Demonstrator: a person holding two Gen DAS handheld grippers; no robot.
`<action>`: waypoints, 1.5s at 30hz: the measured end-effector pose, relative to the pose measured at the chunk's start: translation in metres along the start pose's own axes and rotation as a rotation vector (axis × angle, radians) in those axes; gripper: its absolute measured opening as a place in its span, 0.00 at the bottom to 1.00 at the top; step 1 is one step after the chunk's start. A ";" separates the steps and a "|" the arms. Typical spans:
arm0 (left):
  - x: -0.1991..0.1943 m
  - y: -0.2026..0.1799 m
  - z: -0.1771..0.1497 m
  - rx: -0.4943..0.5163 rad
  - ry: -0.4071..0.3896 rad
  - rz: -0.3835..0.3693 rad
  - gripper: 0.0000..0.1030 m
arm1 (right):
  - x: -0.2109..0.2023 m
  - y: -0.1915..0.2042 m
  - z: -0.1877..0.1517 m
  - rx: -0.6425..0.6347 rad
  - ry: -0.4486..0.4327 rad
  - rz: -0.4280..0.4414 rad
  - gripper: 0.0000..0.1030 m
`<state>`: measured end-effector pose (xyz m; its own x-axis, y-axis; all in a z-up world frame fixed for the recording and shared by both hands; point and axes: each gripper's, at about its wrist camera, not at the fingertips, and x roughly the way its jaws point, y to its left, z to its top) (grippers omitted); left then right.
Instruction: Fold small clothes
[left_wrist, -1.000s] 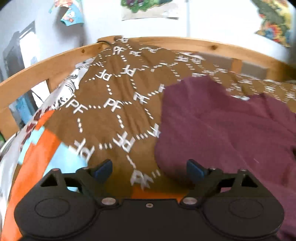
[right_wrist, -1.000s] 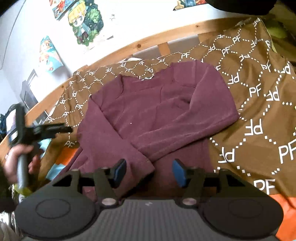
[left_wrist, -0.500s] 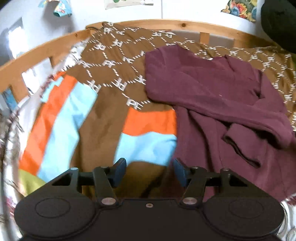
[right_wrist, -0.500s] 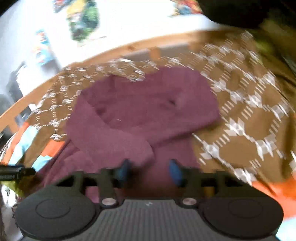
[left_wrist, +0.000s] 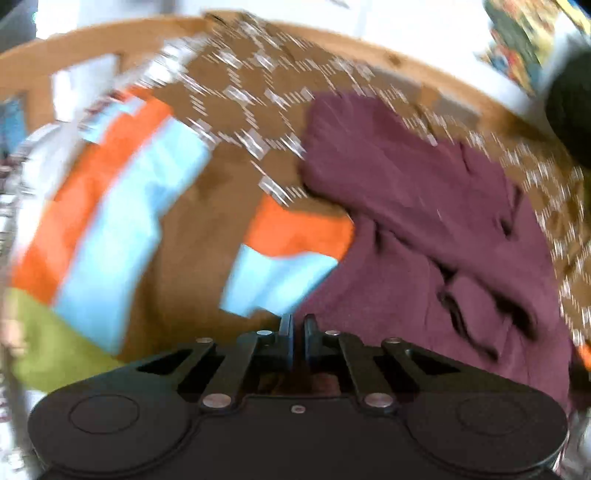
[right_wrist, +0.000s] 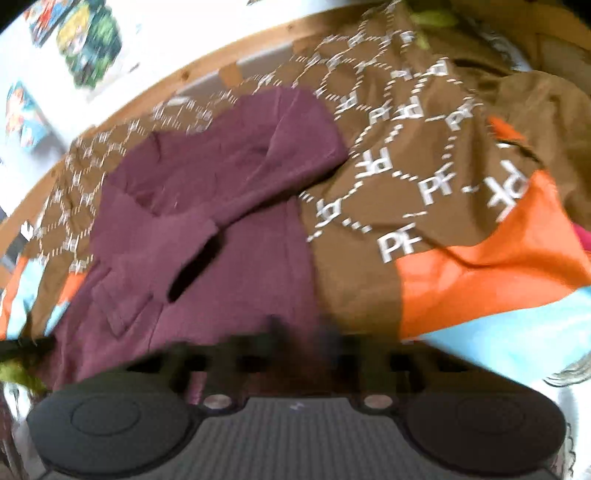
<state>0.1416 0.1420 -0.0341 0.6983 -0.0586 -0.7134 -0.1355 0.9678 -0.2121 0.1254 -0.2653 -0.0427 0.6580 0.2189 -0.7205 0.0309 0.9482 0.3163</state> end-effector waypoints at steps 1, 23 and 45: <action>-0.010 0.007 0.002 -0.043 -0.008 -0.022 0.04 | -0.007 0.004 -0.001 -0.029 -0.013 -0.005 0.06; -0.040 -0.015 -0.019 0.140 0.009 0.046 0.92 | -0.051 0.043 -0.033 -0.417 -0.145 -0.105 0.76; -0.055 -0.083 -0.105 0.987 -0.020 0.019 0.99 | -0.012 0.084 -0.116 -1.325 0.014 -0.411 0.99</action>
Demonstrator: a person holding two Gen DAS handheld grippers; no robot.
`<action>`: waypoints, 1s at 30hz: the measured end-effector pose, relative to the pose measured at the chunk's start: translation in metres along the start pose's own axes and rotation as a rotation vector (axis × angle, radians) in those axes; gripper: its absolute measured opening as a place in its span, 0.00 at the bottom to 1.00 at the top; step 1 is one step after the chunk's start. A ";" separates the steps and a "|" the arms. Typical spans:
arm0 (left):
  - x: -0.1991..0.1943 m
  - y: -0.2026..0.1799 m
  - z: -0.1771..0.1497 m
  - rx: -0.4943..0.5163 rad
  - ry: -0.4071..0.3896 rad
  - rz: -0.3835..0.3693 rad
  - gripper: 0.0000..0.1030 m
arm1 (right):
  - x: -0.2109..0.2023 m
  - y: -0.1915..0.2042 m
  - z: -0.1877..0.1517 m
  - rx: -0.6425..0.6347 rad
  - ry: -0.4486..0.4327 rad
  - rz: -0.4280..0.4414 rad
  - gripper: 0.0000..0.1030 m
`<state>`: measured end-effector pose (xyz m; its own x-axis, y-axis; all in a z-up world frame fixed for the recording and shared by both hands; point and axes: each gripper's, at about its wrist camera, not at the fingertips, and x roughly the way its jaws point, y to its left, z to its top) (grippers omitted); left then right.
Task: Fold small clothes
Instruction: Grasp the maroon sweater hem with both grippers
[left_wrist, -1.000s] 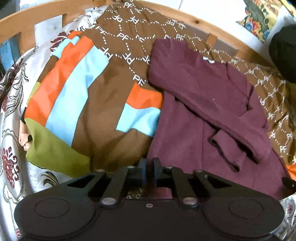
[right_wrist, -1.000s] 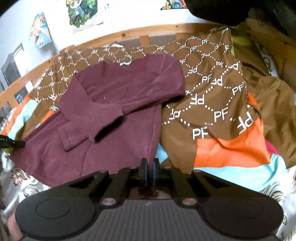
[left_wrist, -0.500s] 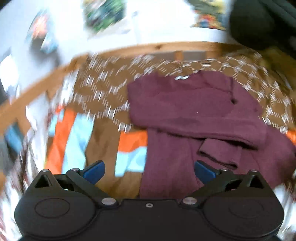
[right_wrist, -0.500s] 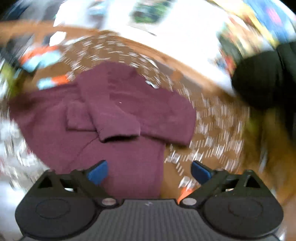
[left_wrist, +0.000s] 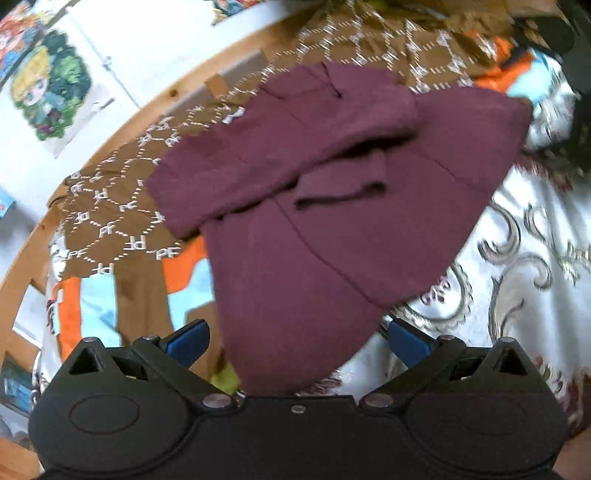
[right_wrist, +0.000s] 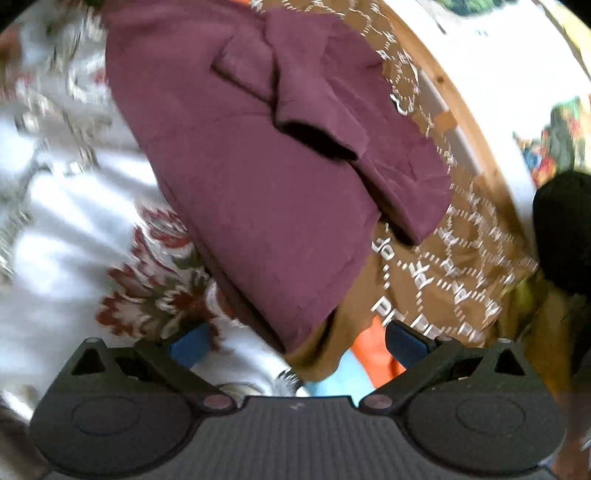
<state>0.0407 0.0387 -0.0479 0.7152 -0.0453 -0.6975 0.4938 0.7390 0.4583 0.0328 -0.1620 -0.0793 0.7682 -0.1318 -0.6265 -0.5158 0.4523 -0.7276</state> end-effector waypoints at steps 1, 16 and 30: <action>0.001 -0.004 -0.002 0.025 -0.002 0.019 0.99 | 0.000 0.003 0.000 -0.006 -0.014 -0.025 0.99; 0.014 -0.020 -0.007 0.099 0.006 -0.033 0.99 | -0.037 -0.064 -0.004 0.517 -0.317 0.136 0.09; 0.031 -0.019 0.001 0.074 0.020 0.159 0.82 | -0.026 -0.112 -0.028 0.848 -0.365 0.242 0.09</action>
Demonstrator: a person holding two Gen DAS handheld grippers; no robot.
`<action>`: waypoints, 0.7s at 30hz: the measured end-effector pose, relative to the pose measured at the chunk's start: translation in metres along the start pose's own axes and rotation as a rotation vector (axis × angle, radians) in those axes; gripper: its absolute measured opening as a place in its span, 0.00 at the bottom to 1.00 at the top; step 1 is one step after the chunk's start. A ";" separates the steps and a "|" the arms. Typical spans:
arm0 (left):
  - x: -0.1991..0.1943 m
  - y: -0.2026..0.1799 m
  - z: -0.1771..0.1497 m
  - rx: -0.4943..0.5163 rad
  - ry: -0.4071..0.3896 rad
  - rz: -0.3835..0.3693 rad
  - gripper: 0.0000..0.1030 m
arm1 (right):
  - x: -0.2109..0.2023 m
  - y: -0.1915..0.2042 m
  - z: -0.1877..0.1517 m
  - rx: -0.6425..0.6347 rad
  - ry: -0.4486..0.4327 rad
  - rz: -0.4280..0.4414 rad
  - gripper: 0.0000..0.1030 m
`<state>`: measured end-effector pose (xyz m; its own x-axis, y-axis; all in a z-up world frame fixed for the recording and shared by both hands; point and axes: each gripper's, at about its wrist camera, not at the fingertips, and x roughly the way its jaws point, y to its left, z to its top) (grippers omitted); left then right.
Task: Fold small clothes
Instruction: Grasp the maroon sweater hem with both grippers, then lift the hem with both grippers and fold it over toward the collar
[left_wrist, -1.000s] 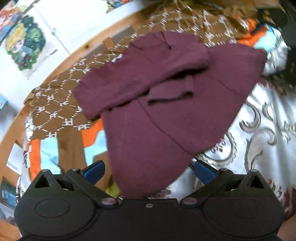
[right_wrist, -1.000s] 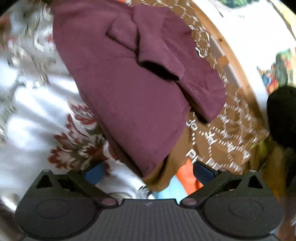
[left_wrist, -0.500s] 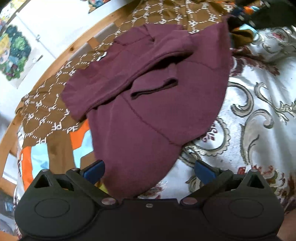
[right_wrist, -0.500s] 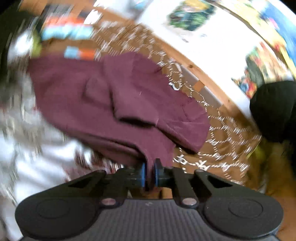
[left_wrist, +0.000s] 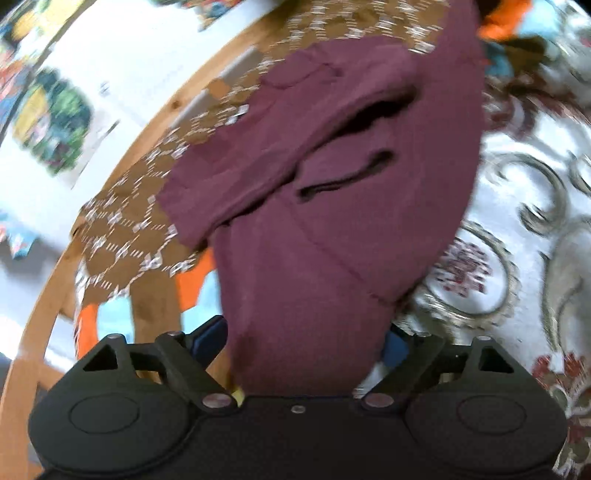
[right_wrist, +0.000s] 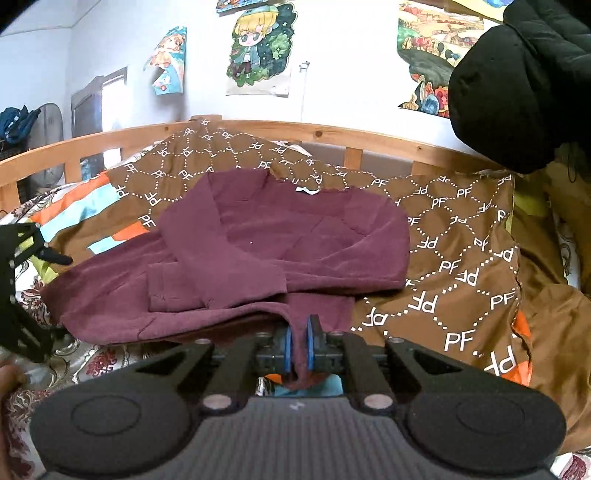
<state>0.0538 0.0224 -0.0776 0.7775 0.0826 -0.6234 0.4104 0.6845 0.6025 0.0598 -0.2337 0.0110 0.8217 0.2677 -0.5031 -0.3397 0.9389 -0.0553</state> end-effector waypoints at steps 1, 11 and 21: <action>-0.002 0.005 0.000 -0.019 -0.006 0.009 0.75 | 0.000 0.001 -0.001 0.002 0.000 -0.002 0.09; -0.015 0.007 0.001 -0.022 -0.068 0.066 0.34 | 0.003 0.005 -0.006 0.003 0.038 -0.031 0.09; -0.013 0.015 0.000 -0.086 -0.045 0.038 0.34 | 0.006 0.003 -0.007 0.011 0.058 -0.041 0.09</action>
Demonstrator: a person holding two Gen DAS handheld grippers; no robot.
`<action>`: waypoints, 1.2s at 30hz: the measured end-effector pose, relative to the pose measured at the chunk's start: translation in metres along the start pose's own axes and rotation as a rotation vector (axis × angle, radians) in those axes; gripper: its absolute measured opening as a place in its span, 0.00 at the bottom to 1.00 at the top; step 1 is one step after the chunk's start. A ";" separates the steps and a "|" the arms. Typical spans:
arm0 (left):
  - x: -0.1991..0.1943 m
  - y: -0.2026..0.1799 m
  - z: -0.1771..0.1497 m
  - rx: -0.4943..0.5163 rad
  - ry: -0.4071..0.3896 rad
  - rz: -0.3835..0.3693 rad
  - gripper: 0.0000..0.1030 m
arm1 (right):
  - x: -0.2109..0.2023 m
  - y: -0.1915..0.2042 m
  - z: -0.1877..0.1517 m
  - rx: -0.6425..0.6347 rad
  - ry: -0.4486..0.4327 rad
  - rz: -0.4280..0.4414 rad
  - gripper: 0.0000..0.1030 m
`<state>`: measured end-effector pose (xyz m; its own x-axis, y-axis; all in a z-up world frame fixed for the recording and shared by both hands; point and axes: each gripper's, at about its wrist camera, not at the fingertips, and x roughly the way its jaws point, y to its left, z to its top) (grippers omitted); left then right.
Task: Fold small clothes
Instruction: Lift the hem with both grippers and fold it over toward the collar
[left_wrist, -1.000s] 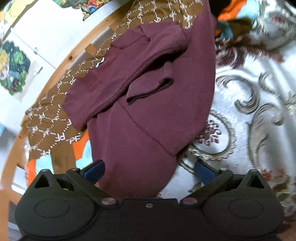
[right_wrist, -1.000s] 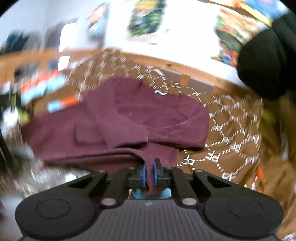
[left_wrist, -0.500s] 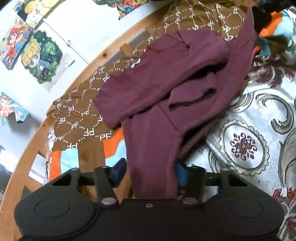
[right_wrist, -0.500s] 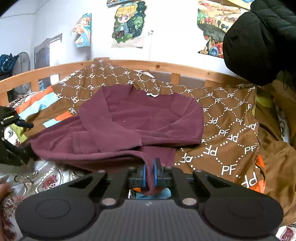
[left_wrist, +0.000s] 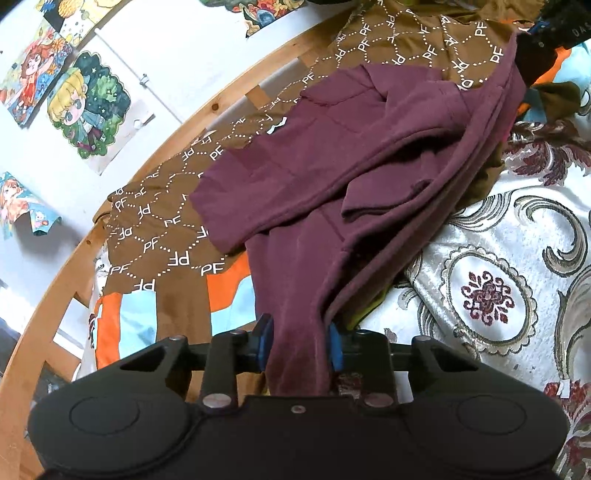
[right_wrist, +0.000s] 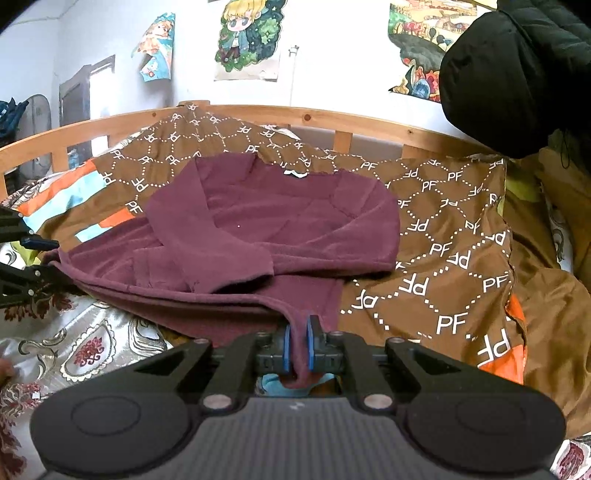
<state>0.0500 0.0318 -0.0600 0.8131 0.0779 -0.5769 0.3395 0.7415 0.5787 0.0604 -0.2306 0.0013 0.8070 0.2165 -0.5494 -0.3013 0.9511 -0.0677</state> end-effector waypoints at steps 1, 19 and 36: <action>0.000 -0.001 0.000 0.003 -0.001 0.001 0.34 | 0.000 0.000 0.000 0.001 0.001 -0.001 0.09; -0.006 0.002 0.001 -0.023 -0.026 -0.013 0.17 | 0.003 0.001 -0.004 -0.013 -0.004 -0.017 0.11; -0.043 0.040 0.060 0.038 0.039 0.070 0.05 | -0.041 0.014 0.011 -0.091 -0.203 -0.047 0.07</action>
<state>0.0565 0.0179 0.0223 0.8168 0.1554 -0.5557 0.3006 0.7075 0.6396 0.0288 -0.2239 0.0315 0.9040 0.2214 -0.3657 -0.2984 0.9394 -0.1688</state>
